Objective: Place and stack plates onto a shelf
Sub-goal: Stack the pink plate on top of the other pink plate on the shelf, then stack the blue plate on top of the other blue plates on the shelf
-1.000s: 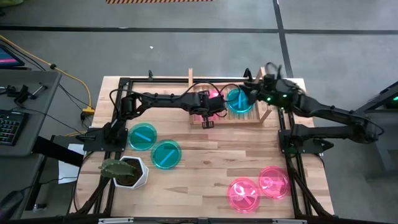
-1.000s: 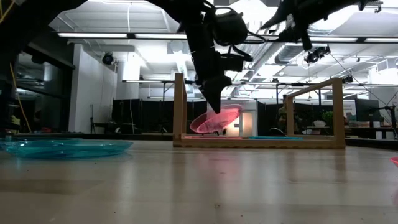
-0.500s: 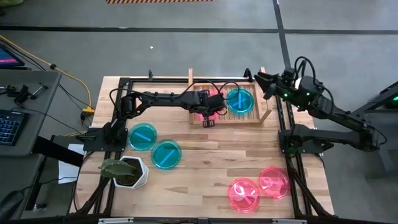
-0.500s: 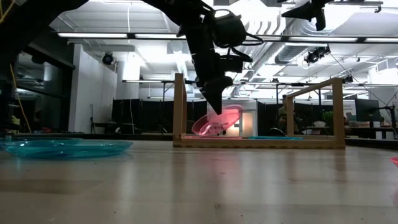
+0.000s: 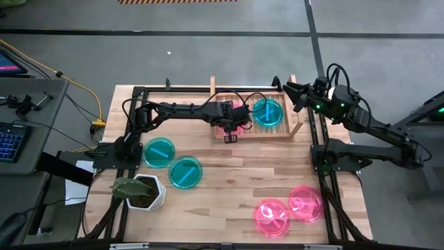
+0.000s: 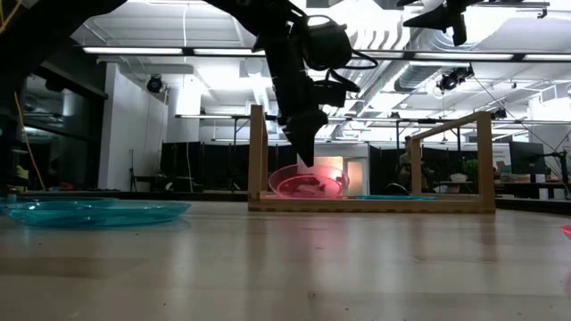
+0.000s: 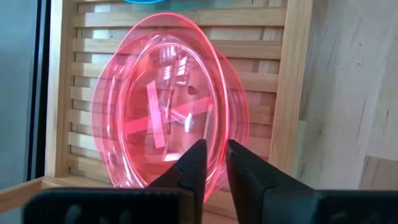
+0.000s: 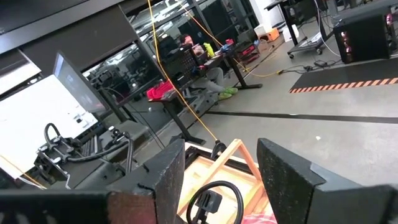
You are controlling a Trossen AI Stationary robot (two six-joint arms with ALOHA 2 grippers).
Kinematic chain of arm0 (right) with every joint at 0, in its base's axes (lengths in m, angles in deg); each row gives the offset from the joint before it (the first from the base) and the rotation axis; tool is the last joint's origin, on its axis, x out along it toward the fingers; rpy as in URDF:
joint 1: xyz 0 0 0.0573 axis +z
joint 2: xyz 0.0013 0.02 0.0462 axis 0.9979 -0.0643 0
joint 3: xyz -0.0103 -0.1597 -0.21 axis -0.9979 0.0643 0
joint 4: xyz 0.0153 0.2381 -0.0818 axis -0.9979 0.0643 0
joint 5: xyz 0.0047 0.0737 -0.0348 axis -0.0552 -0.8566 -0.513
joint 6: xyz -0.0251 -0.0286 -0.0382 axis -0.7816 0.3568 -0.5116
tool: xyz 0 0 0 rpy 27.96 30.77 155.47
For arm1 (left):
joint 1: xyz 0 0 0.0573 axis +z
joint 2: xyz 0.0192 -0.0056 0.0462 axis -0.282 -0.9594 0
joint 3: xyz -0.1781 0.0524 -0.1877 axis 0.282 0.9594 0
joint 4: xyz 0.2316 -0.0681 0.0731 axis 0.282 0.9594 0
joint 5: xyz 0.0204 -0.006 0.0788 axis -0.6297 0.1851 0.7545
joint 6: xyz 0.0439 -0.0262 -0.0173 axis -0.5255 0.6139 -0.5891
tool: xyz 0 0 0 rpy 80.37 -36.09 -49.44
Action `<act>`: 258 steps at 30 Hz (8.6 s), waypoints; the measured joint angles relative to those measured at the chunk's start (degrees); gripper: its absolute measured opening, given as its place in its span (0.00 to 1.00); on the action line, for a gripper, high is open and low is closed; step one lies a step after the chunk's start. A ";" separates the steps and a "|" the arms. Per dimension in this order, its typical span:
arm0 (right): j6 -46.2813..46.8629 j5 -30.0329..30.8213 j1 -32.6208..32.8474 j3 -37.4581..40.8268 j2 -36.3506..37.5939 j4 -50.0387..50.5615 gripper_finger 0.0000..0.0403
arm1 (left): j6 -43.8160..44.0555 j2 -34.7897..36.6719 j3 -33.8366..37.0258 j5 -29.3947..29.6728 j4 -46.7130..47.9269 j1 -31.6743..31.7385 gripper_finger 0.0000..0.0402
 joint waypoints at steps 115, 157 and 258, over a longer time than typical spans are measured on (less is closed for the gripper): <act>36.00 -7.02 30.75 -56.02 -94.95 14.45 0.40 | 18.97 67.80 48.39 -22.15 -49.46 0.96 0.38; 43.67 5.65 28.97 6.85 -26.17 23.81 0.00 | 13.75 69.72 48.37 -19.47 -50.25 0.98 0.38; 93.79 40.22 13.97 7.16 -42.32 26.53 0.00 | 14.45 72.48 48.37 -17.74 -45.96 1.07 0.38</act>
